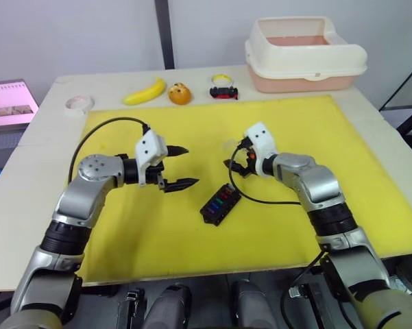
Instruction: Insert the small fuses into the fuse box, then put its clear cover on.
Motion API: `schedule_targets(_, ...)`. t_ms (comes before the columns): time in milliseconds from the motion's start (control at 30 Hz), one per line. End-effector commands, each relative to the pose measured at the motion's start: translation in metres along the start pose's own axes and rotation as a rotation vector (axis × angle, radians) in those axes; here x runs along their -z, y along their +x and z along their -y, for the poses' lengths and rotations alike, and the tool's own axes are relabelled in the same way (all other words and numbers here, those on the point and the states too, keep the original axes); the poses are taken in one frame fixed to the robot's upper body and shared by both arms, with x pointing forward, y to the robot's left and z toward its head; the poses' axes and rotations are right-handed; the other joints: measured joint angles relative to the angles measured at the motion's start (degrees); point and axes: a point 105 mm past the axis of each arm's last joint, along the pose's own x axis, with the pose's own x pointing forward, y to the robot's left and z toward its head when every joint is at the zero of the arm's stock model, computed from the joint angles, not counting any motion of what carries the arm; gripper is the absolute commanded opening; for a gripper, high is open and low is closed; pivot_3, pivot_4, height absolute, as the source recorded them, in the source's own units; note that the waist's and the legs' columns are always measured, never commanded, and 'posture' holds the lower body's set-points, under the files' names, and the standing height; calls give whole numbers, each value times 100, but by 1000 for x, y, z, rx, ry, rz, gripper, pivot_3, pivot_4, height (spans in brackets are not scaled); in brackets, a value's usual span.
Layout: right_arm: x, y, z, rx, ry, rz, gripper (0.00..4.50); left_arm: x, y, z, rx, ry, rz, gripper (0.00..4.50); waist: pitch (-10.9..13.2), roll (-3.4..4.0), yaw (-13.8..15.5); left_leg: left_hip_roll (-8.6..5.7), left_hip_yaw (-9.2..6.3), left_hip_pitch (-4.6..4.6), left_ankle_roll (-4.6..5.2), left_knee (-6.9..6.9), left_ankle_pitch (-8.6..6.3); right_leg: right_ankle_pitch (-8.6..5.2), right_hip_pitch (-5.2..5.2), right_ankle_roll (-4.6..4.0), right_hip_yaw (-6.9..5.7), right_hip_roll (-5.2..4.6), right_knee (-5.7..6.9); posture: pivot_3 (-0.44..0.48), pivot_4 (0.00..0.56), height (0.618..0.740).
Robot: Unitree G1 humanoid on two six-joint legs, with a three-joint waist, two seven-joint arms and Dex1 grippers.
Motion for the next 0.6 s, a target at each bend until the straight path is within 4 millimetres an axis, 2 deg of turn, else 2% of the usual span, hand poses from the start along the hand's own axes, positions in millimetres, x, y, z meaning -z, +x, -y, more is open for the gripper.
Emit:
schedule_targets(33, -18, -3, 0, 12, -22, 59, 4468, -10, 2, 0, 7, 37, 23, 4500, 0, 0, 1, 0, 0, 0, 0, 0, 0, 0, 0, 0, 0, 0, 0, 0, 150, 740)
schedule_targets(233, -19, -2, -1, 16, 11, 75, 4468, -8, 1, 1, 14, 40, 16, 4500, 0, 0, -2, 0, 0, 0, 0, -1, 0, 0, -1, 0, 0, 0, 2, 0, 150, 740)
schedule_targets(333, -16, -1, -2, 23, 5, 73, 3609, -8, 2, 2, 13, 38, 16, 4500, 0, 0, 2, 0, 0, 0, 0, 0, 0, 0, -3, 0, 1, 0, 8, 0, 150, 740)
schedule_targets(467, -15, -2, -4, 23, 8, 78, 1724, -8, 2, 6, 20, 38, 16, 4500, 0, 0, 2, -1, 0, 0, -1, 0, 0, 0, -4, 0, 1, 0, 10, 0, 150, 740)
schedule_targets(600, -14, -7, -4, 25, -1, 85, 1706, -7, 0, 10, 28, 35, 13, 4500, 0, 0, -2, -1, 0, 0, -1, 0, 0, 0, -5, 0, 1, -1, 14, 0, 150, 740)
